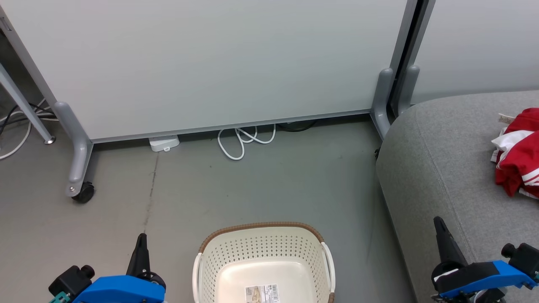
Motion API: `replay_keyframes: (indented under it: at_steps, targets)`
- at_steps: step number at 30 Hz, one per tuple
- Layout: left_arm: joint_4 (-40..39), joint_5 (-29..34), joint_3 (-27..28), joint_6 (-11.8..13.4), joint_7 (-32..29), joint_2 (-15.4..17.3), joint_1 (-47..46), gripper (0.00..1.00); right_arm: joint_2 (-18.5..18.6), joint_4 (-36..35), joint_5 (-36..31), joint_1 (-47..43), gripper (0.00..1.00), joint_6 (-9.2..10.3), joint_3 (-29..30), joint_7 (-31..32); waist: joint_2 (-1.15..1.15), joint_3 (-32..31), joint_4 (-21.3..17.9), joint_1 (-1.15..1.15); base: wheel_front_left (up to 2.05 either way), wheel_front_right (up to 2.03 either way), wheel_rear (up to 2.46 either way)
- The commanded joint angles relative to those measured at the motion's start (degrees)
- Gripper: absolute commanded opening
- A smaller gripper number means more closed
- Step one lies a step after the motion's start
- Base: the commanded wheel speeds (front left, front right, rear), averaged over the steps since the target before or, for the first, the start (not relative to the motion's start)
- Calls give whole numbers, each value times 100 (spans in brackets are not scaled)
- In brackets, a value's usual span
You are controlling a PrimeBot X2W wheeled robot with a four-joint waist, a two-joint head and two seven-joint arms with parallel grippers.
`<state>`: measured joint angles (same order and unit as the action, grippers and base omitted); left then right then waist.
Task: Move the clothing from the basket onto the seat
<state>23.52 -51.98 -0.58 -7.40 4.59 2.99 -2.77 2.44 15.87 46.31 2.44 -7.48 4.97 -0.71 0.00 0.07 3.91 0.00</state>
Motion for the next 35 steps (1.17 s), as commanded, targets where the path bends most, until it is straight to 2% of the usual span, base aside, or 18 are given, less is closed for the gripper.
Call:
replay_keyframes:
  at_steps: [1, 35]
  targets:
    - [-112, -160, 59, -6, -46, 8, -170, 0, 35, -92, 203, 172, 0, -1, 19, 22, 0, 0, -6, 0, 0, 0, 0]
    - [-537, -2073, 393, -10, -579, -2, -277, 0, 49, -149, 2377, 290, 0, -2, 89, 375, 0, 4, -162, 0, 0, 0, 0]
